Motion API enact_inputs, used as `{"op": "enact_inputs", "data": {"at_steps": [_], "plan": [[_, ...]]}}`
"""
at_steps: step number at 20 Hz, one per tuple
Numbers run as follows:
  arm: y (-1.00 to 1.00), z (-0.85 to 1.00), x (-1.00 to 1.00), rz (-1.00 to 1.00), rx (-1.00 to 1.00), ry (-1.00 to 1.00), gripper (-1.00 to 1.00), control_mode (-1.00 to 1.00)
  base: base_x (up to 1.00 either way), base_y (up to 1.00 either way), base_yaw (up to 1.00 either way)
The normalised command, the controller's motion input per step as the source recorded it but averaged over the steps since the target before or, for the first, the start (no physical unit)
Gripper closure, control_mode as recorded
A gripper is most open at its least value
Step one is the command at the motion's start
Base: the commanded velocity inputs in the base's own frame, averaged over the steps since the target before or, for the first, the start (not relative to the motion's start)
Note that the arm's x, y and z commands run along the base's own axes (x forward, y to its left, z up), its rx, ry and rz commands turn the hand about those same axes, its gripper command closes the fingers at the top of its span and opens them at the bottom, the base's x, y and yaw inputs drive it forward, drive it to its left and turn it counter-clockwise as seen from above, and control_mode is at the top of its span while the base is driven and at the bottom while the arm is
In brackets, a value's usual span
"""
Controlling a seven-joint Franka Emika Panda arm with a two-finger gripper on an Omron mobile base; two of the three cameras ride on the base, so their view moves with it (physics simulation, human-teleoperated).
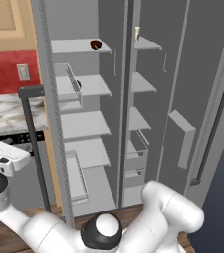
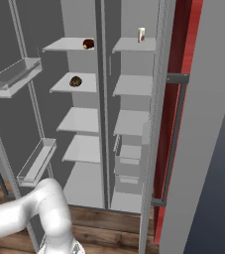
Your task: Pick up the frozen steak from the freezer, place it on any shelf in the fridge, and close the fridge and freezer doors when done.
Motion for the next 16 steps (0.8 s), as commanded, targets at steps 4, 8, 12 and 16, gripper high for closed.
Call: {"op": "enact_inputs", "data": {"at_steps": [4, 8, 12, 16], "plan": [[0.32, -0.08, 0.39, 0.00, 0.00, 0.00, -1.00, -1.00, 0.00, 0.00, 0.00], [0.12, -0.09, 0.06, 0.00, 0.00, 0.00, -1.00, -1.00, 0.00, 0.00, 0.00], [0.00, -0.01, -0.01, -0.02, 0.00, 0.00, -1.00, -1.00, 0.00, 0.00, 0.00], [-0.07, 0.00, -0.09, -0.04, 0.00, 0.00, -1.00, -1.00, 0.00, 0.00, 0.00]]}}
